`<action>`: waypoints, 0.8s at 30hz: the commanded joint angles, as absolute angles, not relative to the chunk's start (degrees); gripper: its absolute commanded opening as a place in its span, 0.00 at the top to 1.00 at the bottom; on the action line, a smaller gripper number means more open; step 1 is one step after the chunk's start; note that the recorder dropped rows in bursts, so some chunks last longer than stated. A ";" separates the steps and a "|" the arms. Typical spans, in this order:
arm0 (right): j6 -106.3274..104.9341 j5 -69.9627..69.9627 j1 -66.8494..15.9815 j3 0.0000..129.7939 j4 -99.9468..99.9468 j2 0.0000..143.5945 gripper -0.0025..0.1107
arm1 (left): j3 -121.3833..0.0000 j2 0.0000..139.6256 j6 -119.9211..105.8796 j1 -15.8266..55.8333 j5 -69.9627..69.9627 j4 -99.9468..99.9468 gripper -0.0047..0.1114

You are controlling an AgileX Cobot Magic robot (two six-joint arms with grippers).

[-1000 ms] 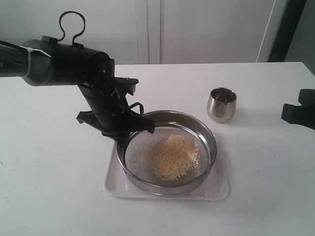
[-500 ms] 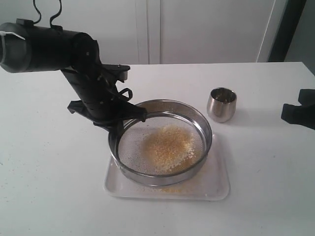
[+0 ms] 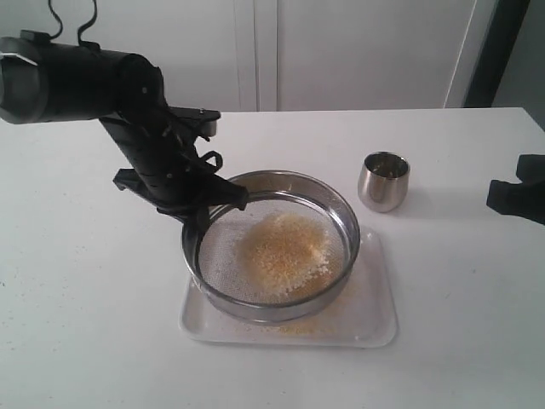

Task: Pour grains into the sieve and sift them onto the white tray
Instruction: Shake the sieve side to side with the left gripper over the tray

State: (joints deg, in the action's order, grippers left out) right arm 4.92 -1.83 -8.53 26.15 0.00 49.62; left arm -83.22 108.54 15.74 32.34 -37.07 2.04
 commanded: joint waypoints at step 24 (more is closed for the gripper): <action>4.68 -1.65 -8.60 25.96 0.00 49.29 0.98 | -83.40 107.39 15.37 33.72 -34.73 5.71 0.96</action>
